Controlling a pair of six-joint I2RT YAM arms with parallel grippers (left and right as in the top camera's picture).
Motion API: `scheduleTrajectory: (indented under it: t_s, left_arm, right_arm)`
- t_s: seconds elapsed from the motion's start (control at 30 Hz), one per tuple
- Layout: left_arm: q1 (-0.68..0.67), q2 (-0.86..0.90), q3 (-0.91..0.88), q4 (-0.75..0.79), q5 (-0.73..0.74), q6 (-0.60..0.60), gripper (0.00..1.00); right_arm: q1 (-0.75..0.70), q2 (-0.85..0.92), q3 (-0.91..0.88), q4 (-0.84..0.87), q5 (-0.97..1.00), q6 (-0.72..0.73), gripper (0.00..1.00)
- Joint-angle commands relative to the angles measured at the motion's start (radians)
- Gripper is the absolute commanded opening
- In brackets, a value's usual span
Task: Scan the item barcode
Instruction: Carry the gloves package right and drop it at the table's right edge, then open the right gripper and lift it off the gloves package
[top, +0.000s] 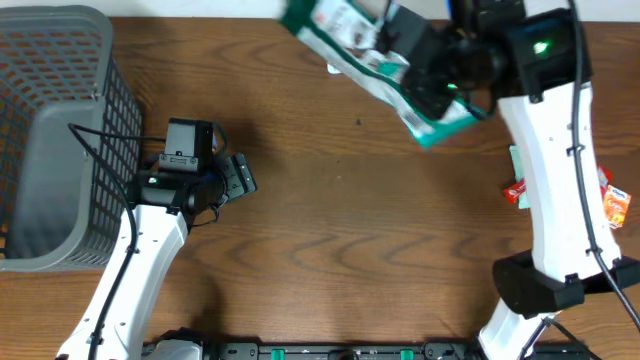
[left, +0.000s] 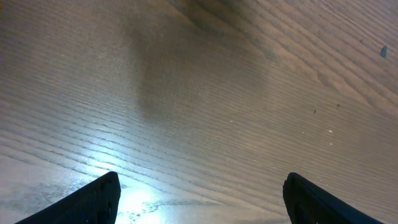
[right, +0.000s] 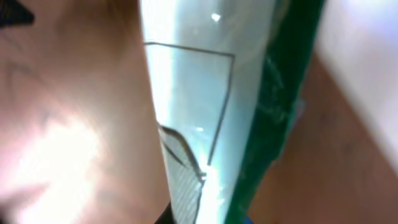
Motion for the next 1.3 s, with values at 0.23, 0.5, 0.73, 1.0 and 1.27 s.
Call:
scheduleTrajectory:
  t_s: [0.23,0.5,0.73,1.0,1.27]
  left_arm:
    - [0.002,0.001,0.003,-0.002,-0.010,0.003,0.85]
    - [0.002,0.001,0.003,-0.002,-0.010,0.003,0.85]
    - [0.002,0.001,0.003,-0.002,-0.010,0.003,0.85]
    - [0.002,0.001,0.003,-0.002,-0.010,0.003,0.85]
    - [0.002,0.001,0.003,-0.002,-0.010,0.003,0.85]
  right_arm:
    - [-0.272,0.006,-0.218,-0.061,-0.043,0.222,0.01]
    - [-0.456,0.006,-0.563,0.127,0.059,0.412,0.01]
    - [-0.586,0.006,-0.867,0.400,0.193,0.508,0.01]
    - [-0.640,0.006,-0.915,0.488,0.198,0.527,0.95]
    - [-0.640,0.005,-0.915,0.491,0.234,0.527,0.99]
